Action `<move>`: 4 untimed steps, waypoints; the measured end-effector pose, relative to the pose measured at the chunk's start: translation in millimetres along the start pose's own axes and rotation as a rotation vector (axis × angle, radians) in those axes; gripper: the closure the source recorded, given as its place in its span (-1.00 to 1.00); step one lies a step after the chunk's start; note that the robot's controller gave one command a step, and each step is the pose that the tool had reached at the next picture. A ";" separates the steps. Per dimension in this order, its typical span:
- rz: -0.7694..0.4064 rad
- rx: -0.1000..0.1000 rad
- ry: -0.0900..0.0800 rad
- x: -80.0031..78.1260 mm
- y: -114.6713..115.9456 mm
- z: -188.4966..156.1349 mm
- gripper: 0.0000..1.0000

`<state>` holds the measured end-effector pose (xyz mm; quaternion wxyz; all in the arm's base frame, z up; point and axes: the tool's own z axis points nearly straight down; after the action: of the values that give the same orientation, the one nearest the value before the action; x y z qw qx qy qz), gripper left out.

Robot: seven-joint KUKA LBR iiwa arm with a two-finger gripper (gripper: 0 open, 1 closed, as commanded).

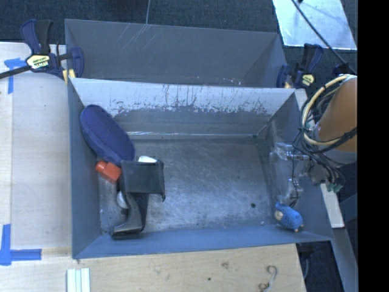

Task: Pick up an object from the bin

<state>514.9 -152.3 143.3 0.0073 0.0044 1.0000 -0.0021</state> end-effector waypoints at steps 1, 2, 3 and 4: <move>-0.361 -0.007 0.017 15.8 -5.2 72.6 -1.00; -0.358 -0.005 0.009 14.5 -5.4 72.1 1.00; -0.636 -0.010 0.010 28.3 82.9 72.2 1.00; -0.633 -0.008 0.010 28.1 81.0 72.3 -1.00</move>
Offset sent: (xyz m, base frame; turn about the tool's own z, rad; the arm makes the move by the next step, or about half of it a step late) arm -0.0148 -0.0044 -0.0733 -0.3625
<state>488.5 -71.4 70.3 0.0013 -0.3070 0.9517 -0.0002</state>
